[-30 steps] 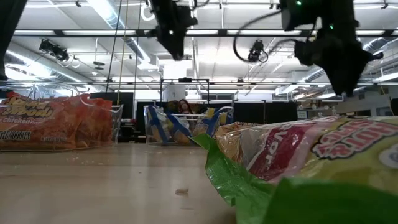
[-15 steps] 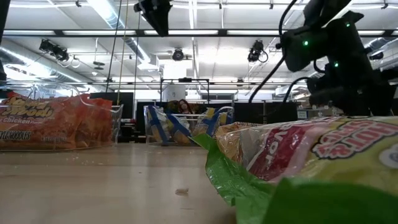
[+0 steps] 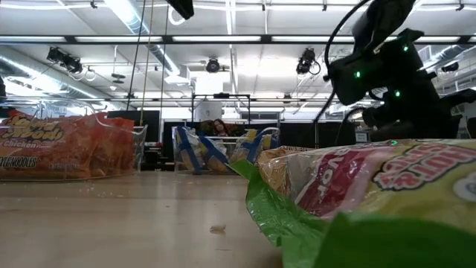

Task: Sort Maruchan noodles
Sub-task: Put the green noodles into the right transparent bin

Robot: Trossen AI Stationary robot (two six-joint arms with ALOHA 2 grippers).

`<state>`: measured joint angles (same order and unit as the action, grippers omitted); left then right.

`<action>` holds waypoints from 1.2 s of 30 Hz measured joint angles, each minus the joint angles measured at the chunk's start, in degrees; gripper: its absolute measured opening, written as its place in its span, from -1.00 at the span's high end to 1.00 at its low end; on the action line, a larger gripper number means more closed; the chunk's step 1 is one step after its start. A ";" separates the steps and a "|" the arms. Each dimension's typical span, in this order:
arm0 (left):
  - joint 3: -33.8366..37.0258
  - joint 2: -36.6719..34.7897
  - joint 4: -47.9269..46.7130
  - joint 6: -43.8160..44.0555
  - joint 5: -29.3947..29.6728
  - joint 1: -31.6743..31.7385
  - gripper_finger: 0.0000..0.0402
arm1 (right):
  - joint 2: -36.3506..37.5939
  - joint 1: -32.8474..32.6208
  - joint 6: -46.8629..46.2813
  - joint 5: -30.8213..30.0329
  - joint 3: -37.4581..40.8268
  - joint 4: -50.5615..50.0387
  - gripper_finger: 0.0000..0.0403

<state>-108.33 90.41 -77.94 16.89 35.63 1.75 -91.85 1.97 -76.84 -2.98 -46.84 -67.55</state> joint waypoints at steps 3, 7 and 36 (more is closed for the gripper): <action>0.00 -0.04 -0.08 0.71 0.46 -2.22 0.35 | 4.56 -0.68 0.03 -0.21 -0.57 -0.97 0.95; 0.00 -0.10 0.05 1.16 0.77 -4.52 0.35 | 14.54 -3.32 -0.08 -1.16 -3.37 -2.00 0.97; 0.00 -0.08 14.15 37.42 18.78 -18.11 0.42 | 22.54 -61.81 -41.54 -20.58 -6.74 34.96 0.99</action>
<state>-108.33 90.32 -63.79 54.30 54.41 -16.36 -69.31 -59.85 -118.38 -23.56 -53.58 -32.59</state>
